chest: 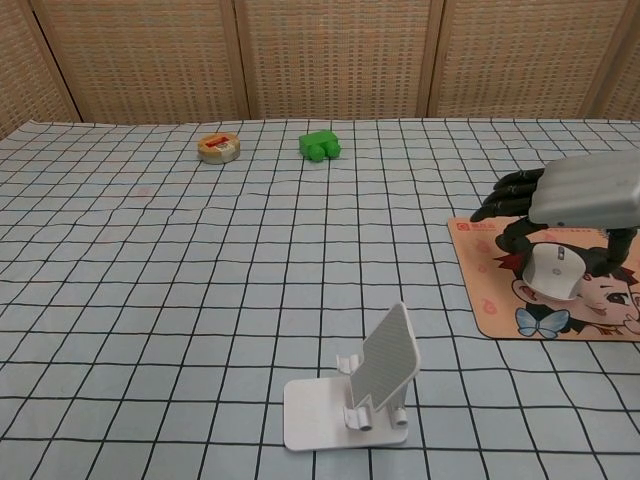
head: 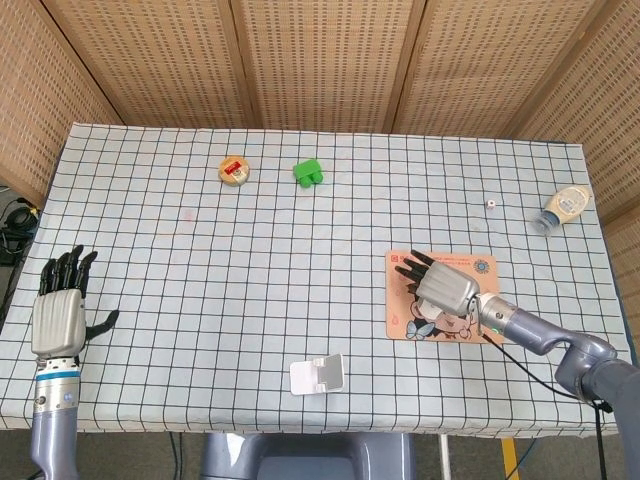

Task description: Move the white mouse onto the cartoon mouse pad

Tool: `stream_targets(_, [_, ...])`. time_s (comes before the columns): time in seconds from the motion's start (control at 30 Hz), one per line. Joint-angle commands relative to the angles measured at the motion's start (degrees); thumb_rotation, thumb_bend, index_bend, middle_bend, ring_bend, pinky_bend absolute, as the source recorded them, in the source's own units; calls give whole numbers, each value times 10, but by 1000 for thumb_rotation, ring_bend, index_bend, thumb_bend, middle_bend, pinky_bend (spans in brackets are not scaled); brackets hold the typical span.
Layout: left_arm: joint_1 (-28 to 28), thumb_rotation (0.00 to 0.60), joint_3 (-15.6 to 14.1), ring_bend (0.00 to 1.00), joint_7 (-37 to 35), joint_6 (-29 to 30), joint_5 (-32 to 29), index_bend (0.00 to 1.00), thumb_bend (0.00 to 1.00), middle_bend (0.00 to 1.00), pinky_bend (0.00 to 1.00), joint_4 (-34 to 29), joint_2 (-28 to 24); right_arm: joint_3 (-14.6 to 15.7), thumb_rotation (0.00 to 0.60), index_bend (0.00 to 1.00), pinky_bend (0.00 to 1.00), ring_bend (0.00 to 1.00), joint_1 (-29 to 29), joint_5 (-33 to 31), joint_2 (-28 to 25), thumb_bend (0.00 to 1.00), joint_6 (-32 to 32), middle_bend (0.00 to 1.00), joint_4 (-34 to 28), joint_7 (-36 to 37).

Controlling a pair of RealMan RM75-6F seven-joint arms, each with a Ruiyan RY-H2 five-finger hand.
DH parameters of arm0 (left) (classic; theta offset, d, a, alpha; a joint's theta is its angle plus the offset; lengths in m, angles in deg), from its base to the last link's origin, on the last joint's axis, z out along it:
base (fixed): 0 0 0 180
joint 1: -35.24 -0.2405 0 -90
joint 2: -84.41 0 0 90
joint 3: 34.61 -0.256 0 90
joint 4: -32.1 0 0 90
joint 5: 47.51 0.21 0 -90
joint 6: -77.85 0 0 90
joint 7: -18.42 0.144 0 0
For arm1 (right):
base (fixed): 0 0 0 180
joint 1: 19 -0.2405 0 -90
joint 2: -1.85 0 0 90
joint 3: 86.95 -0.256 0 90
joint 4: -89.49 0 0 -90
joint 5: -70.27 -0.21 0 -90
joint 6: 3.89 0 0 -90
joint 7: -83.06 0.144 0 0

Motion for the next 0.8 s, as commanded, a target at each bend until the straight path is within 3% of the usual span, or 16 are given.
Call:
stream_targets(0.03, [0, 600, 1, 0, -2, 0, 0, 103, 199, 0, 0, -1, -1, -9, 600, 320, 0, 0, 7, -16, -5, 263, -1, 88, -7, -6])
stream_targets(0.23, [0, 600, 2, 0, -8, -4, -2, 103, 198, 0, 0, -1, -4, -43, 600, 269, 0, 0, 30, -68, -30, 241, -14, 72, -41, -23])
stream_targets(0.47, [-1, 600, 3, 0, -15, 0, 2, 103, 198, 0, 0, 3, -8, -99, 600, 207, 0, 0, 94, -150, -64, 220, -89, 47, -87, -38])
stream_targets(0.8, [-1, 600, -5, 0, -30, 5, 30, 81, 196, 0, 0, 23, -11, -154, 600, 84, 0, 0, 211, -263, -51, 186, -189, 0, -125, 69])
